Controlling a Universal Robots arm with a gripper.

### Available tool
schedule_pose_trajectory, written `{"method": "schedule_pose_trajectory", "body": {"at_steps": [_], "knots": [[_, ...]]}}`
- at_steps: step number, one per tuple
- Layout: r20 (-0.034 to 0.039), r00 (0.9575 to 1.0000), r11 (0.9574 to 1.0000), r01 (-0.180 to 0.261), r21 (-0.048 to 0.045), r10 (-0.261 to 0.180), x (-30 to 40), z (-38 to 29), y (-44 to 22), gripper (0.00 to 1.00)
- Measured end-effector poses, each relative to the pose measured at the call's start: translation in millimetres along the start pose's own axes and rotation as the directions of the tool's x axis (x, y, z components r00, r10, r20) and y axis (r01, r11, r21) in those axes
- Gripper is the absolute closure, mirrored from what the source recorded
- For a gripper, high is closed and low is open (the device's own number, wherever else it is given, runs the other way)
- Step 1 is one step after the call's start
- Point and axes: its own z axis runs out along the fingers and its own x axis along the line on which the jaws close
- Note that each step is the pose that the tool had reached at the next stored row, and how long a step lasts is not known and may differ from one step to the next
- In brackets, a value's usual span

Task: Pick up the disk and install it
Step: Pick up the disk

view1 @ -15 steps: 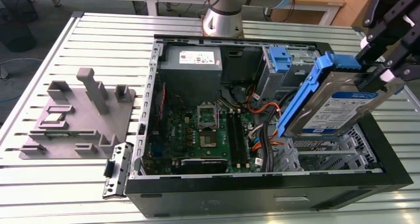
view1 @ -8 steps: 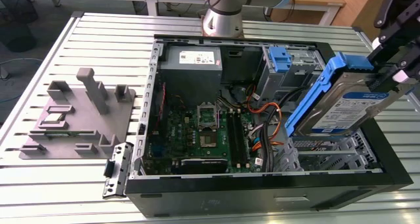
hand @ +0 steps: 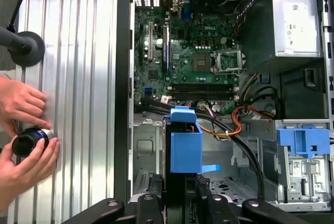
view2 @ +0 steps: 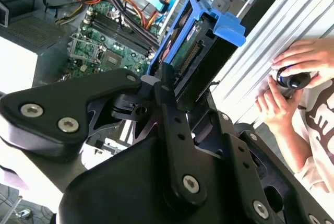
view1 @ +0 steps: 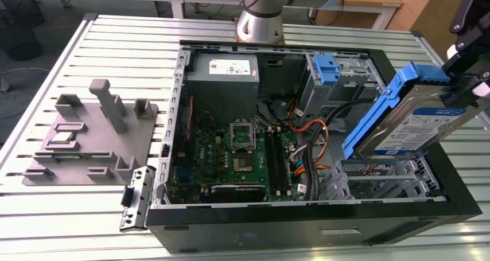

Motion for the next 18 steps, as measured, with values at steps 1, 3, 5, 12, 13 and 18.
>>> {"method": "schedule_pose_trajectory", "body": {"at_steps": [1,3,5,12,13,18], "knots": [[0.0002,1.0,1.0,0.0,-0.0001,0.0,0.0,0.4,-0.9,0.65],[-0.0001,1.0,1.0,0.0,0.0,0.0,0.1,2.0,-2.7,0.65],[0.0,1.0,1.0,0.0,0.0,0.0,0.2,4.8,-5.0,0.65],[-0.0003,1.0,1.0,0.0,0.0,0.0,0.3,11.2,-13.1,0.65],[-0.0001,1.0,1.0,0.0,-0.0001,0.0,0.4,12.7,-13.6,0.65],[-0.0004,1.0,1.0,0.0,0.0,0.0,0.6,15.5,-14.4,0.65]]}}
